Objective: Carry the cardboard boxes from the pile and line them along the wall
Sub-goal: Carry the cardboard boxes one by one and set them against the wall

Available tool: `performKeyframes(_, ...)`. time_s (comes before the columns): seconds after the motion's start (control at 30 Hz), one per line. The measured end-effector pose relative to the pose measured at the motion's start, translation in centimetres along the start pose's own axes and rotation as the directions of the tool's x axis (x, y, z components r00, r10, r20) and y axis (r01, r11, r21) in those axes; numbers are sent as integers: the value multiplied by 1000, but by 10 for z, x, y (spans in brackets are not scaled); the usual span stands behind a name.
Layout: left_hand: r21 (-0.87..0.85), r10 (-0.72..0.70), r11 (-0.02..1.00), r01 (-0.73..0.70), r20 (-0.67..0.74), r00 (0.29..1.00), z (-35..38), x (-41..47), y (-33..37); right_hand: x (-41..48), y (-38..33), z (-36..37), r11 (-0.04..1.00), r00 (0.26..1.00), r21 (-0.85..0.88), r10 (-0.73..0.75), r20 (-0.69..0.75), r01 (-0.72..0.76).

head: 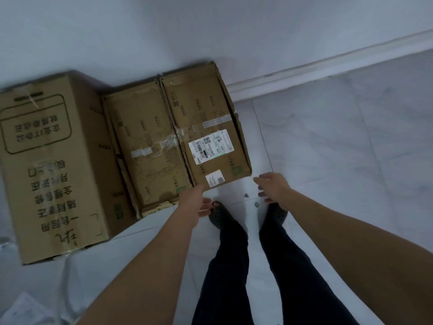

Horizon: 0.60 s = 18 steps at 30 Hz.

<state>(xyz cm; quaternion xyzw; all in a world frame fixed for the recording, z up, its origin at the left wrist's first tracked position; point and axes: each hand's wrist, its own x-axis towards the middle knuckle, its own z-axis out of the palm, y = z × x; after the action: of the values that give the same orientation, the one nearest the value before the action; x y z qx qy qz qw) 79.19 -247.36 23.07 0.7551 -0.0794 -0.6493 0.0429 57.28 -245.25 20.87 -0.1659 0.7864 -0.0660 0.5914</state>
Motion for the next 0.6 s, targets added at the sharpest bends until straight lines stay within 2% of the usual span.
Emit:
performKeyframes(0.1, 291, 194, 939, -183, -11, 981, -1, -48, 4, -50, 29, -24, 998, 999, 55, 32, -17, -31)
performKeyframes(0.2, 518, 323, 792, -323, 93, 942, 10, -94, -4, -102, 71, -52, 995, 997, 90, 44, -66, -38)
performKeyframes(0.3, 678, 381, 621, -393, 176, 907, 19, -114, -17, -133, 104, -70, 991, 993, 119, 69, -99, -57)
performKeyframes(0.4, 783, 418, 439, -440, 255, 872, 39, -141, -39, -169, 136, -95, 981, 989, 190, 67, -130, -41)
performKeyframes(0.5, 848, 445, 202, -489, 365, 817, 81, -187, -62, -209, 168, -130, 962, 981, 273, 29, -191, 24)
performKeyframes(0.6, 820, 425, -4, -572, 520, 742, 152, -245, -106, -261, 233, -173, 925, 952, 360, -1, -306, 117)
